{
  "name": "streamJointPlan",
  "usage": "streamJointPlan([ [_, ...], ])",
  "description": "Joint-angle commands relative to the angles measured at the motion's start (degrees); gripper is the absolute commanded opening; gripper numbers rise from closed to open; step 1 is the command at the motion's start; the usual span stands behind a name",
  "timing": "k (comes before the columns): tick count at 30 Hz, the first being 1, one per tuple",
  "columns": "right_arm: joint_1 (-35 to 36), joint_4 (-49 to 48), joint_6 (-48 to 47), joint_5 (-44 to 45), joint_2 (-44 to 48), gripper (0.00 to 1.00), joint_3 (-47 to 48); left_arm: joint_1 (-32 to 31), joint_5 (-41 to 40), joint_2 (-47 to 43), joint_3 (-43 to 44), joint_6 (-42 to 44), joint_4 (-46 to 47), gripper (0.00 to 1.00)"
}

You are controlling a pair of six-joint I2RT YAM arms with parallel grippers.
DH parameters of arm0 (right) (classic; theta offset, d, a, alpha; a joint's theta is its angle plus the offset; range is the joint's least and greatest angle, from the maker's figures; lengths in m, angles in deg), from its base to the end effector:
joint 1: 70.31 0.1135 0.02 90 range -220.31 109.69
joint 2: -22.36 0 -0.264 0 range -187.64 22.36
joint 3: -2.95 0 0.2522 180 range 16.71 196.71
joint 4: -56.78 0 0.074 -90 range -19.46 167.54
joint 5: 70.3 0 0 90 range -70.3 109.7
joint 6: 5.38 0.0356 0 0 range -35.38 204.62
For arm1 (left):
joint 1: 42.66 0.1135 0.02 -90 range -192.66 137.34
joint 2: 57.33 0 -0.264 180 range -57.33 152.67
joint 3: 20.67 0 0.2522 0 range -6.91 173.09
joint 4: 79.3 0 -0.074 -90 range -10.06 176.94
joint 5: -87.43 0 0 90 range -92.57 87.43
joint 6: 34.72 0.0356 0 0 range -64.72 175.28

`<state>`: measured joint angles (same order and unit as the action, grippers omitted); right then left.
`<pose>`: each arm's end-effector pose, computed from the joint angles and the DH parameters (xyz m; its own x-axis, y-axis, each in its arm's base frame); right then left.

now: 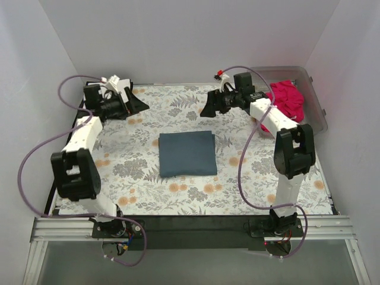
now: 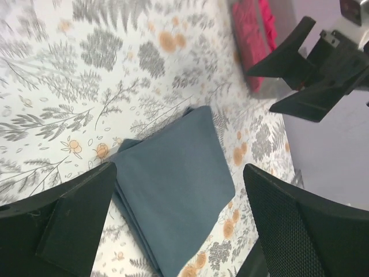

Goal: Fold and stack the t-shirts
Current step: Fold the tshirt, then neatly place the folded tshirt to the corner

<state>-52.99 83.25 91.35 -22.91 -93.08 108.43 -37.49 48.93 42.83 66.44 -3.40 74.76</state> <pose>0.4343 0.1607 0.2488 -0.6496 -0.1122 -0.7519 -0.6676 0.5574 0.4936 0.3879 0.0071 0.2559 -0.7953 -0.6059 0.0166 -0.2496 0.3023 -0.9200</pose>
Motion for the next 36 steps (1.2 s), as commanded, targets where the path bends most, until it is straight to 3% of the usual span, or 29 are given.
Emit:
streamJointPlan([
  [1, 9.62, 12.15, -16.36, 15.49, 11.96, 0.98, -0.30, 2.21, -1.77, -15.12, -4.59, 1.47, -7.15, 0.92],
  [5, 25.52, 15.32, -26.21, 30.28, 18.22, 0.98, -5.74, 4.41, -3.07, -24.20, -8.74, 0.05, -14.41, 0.93],
  [8, 32.40, 15.94, -27.72, 37.94, 18.49, 0.95, -8.39, 5.20, -6.42, -26.67, -8.74, -0.82, -18.30, 0.93],
  [15, 48.40, 16.03, -28.69, 48.23, 9.55, 0.75, -5.69, 12.57, -7.65, -27.39, -13.21, -6.79, -21.13, 0.84],
  [19, 51.23, 16.21, -28.34, 48.85, 5.67, 0.66, -3.75, 16.80, -7.12, -25.98, -15.51, -8.74, -20.07, 0.80],
  [36, 53.43, 16.65, -28.78, 48.77, -5.06, 0.52, 2.24, 16.80, -6.68, -27.30, -21.22, -9.79, -17.00, 0.78],
])
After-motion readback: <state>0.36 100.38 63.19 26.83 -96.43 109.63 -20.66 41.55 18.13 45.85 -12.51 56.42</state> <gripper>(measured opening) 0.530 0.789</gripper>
